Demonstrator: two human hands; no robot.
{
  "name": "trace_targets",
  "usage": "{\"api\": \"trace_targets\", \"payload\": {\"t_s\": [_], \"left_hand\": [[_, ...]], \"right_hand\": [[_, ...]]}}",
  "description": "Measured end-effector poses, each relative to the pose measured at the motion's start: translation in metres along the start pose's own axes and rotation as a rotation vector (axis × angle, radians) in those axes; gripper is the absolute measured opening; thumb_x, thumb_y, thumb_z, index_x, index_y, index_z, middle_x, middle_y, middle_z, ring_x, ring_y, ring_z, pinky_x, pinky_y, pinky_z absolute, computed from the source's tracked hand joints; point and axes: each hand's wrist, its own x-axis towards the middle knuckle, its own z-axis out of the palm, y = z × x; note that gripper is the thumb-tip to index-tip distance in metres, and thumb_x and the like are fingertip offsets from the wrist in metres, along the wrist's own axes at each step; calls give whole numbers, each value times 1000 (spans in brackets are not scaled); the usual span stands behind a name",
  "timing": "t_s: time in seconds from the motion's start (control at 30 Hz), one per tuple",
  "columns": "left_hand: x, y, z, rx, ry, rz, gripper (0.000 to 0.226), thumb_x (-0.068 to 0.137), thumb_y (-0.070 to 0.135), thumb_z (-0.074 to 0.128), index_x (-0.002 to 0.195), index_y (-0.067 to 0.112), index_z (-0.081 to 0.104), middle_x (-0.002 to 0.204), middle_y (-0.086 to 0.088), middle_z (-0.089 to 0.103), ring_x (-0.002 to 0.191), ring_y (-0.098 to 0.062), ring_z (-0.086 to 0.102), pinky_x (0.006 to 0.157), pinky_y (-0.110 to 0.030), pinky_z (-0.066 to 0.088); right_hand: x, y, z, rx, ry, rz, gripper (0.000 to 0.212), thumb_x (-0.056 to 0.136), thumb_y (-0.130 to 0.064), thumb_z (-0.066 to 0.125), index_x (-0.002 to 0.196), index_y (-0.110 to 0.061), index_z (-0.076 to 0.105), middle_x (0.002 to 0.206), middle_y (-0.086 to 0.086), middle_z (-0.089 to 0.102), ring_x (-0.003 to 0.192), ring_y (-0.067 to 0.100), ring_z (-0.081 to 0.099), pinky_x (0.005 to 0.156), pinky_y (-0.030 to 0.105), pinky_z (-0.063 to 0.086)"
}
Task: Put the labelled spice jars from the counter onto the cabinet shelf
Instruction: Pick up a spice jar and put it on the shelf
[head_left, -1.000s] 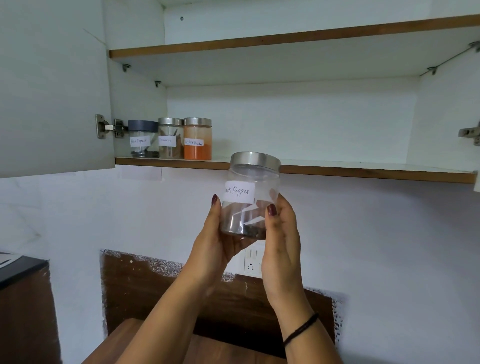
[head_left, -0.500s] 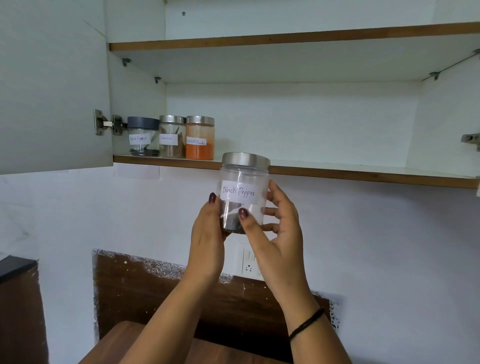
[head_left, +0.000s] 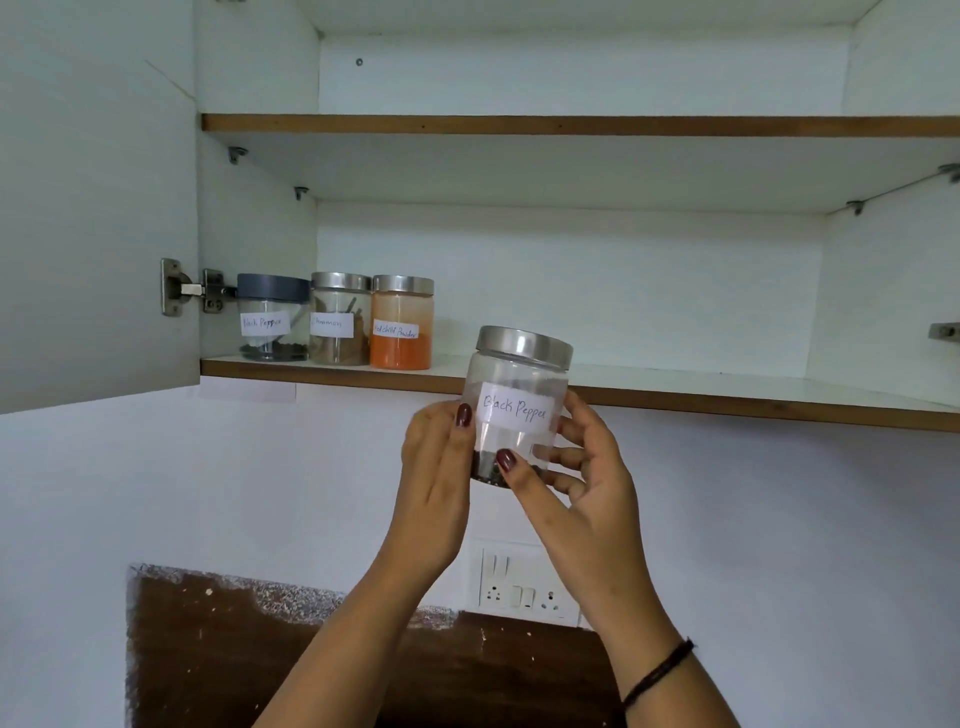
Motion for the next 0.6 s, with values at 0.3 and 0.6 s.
{"api": "trace_targets", "payload": {"t_s": [0.3,0.6], "left_hand": [[43,-4,-35,-54,111,104,37,90,38,63,124,23,62,107,8,70,98,-3,67,80,-19,57],[72,-18,-45,118,-2,225,48,93,30,64,133,48,42,123,32,55,111,10,58,90,-13,48]], "right_hand": [[41,7,28,-34,10,-40,72,80,-19,78,141,-29,41,131,-6,56,107,2,58,73,5,51],[88,14,48,-91,12,-87,75,82,-19,78,144,-28,38,136,-4,50,109,5,57,75,7,52]]}}
